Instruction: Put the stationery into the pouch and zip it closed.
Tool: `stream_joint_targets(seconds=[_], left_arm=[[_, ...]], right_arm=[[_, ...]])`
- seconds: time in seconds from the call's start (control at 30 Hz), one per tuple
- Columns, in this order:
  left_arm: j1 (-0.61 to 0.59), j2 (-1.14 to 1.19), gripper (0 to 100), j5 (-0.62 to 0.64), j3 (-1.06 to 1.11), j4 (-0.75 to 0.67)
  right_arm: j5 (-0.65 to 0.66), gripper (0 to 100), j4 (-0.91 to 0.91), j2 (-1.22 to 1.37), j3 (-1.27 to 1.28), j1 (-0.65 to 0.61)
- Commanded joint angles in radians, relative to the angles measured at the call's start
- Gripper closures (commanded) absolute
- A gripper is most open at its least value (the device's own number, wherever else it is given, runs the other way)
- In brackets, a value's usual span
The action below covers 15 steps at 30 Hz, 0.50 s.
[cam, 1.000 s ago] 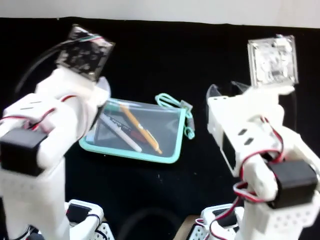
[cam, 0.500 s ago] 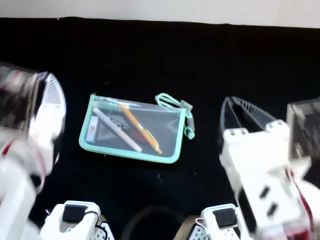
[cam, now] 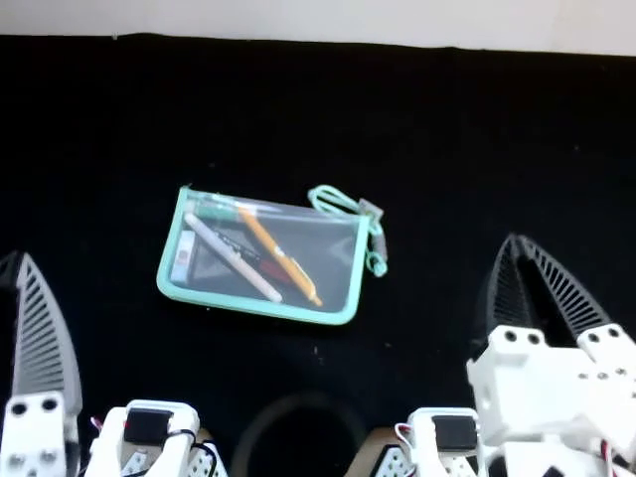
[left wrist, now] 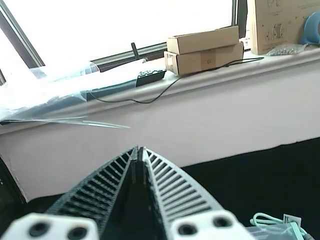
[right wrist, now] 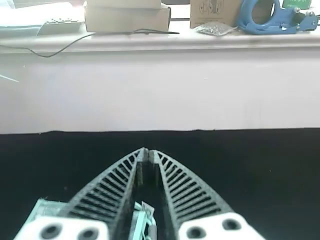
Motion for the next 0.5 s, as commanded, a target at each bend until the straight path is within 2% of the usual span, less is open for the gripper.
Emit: stream_joint_targets(seconds=[0.0, 0.1, 0.23, 0.47], left_arm=[[-0.005, -0.053, 99, 0.009, 0.065, 0.006], [-0.005, -0.136, 99, 0.008, 0.205, 0.002], [-0.005, -0.254, 99, 0.006, 0.446, -0.044], [-0.005, -0.47, 99, 0.006, 0.898, -0.365]], right_arm=[[-0.009, 99.1, -0.01, -0.074, 0.139, 0.016], [-0.006, 99.1, -0.05, -0.168, 0.294, 0.016], [0.038, 99.1, -0.197, -0.297, 0.527, 0.016], [0.063, 99.1, -0.481, -0.483, 0.903, 0.016]])
